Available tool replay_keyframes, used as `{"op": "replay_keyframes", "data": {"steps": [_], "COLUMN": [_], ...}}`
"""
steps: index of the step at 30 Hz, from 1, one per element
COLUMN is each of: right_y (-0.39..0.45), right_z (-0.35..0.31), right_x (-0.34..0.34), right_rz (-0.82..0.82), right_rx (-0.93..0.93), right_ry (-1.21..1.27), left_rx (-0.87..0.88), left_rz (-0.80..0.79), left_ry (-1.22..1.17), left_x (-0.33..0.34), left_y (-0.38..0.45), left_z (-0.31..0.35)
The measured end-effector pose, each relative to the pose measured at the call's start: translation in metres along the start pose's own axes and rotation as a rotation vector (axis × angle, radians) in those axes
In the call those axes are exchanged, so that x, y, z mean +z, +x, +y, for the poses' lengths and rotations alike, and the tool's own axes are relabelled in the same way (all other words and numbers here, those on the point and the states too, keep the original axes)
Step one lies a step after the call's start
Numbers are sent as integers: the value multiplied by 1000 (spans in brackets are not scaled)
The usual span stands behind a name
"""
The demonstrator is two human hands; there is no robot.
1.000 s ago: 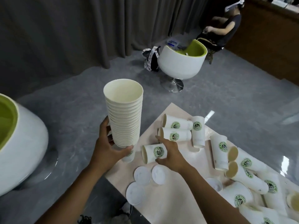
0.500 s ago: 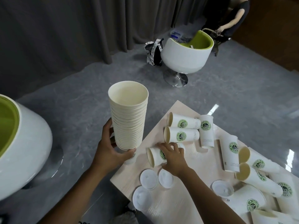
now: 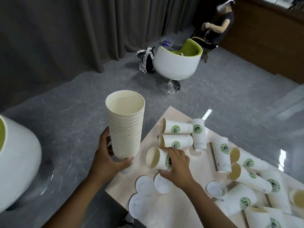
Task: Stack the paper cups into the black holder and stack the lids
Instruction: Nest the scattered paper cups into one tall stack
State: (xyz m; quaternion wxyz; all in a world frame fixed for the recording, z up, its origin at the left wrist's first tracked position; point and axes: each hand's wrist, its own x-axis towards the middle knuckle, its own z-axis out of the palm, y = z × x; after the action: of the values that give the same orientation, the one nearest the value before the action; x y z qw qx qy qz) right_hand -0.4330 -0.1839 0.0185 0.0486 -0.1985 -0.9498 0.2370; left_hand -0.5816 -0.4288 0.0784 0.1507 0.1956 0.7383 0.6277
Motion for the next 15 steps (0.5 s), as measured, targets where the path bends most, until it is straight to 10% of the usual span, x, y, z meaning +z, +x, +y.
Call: {"op": "replay_keyframes", "data": {"steps": [15], "right_y": [-68], "right_z": [-27], "right_x": [-196], "right_rz": [564], "right_rx": [-3], "right_ry": [391], "left_rx": [148], "left_rz": [-179], "left_ry": [-50], "left_x": [87], "left_y": [-22], "left_z": [54]}}
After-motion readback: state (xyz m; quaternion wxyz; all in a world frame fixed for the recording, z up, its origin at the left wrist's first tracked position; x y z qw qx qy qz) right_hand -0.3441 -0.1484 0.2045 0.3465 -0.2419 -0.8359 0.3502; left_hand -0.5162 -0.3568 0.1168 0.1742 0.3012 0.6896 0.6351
